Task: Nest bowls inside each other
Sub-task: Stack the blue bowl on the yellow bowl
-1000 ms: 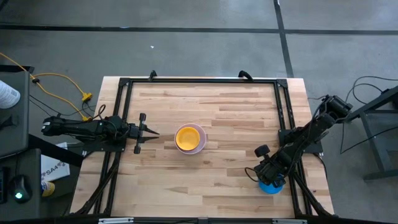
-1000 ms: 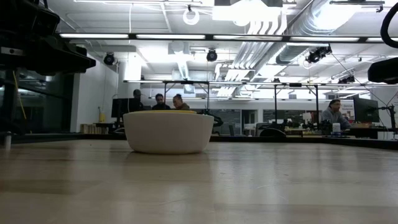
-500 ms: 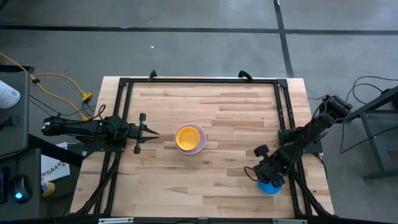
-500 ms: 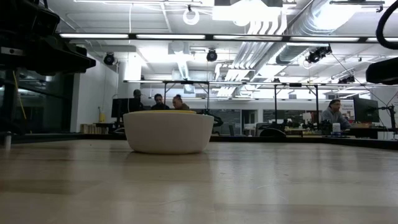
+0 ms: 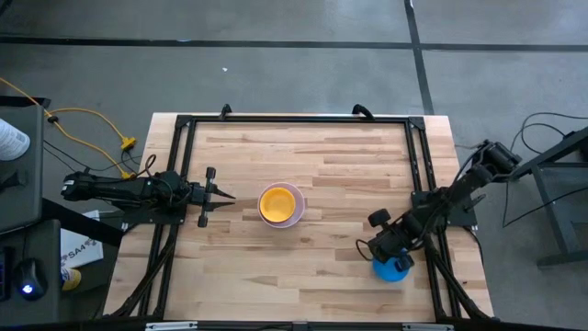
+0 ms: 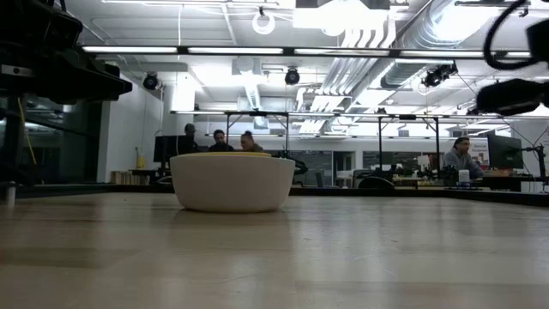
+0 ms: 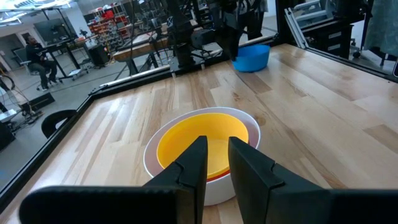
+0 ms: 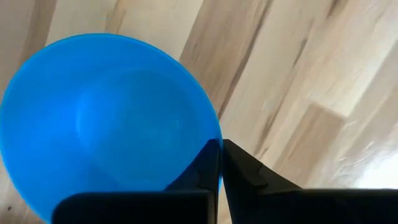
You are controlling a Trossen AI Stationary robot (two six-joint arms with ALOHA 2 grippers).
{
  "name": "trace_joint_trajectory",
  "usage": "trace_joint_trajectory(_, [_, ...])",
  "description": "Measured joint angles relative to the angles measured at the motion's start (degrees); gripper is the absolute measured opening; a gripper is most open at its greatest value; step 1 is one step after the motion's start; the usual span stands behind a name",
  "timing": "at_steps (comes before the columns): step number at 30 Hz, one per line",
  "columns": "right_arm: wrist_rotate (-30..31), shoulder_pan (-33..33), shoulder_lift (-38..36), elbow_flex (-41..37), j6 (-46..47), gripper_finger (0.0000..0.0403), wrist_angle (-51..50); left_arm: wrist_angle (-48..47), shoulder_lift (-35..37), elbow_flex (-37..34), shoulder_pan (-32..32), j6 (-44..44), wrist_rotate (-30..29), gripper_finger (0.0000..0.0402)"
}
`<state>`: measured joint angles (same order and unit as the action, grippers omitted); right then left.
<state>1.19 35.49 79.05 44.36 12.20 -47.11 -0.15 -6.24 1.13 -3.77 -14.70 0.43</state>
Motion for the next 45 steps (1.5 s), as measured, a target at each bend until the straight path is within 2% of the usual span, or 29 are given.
trace_joint_trajectory(11, [0.7, -8.1, 0.1, 4.0, -6.1, 0.0004, 0.0, 0.0, 0.0, 0.0, 0.0, 0.0, 0.0, 0.0065])
trace_joint_trajectory(25, [1.2, -18.9, 5.9, 9.2, -16.4, 0.0003, 0.0, 0.0, 0.0, 0.0, 0.0, 0.0, 0.0, 0.0065])
trace_joint_trajectory(37, [-5.2, -22.2, 6.8, 9.9, -16.8, 0.0003, -0.1, 0.0, 0.0, 0.0, 0.0, 0.0, 0.0, 0.0065])
trace_joint_trajectory(45, [-9.1, -24.7, 6.8, 14.3, -18.9, 0.0003, -5.0, 0.0, 0.0, 0.0, 0.0, 0.0, 0.0, 0.0065])
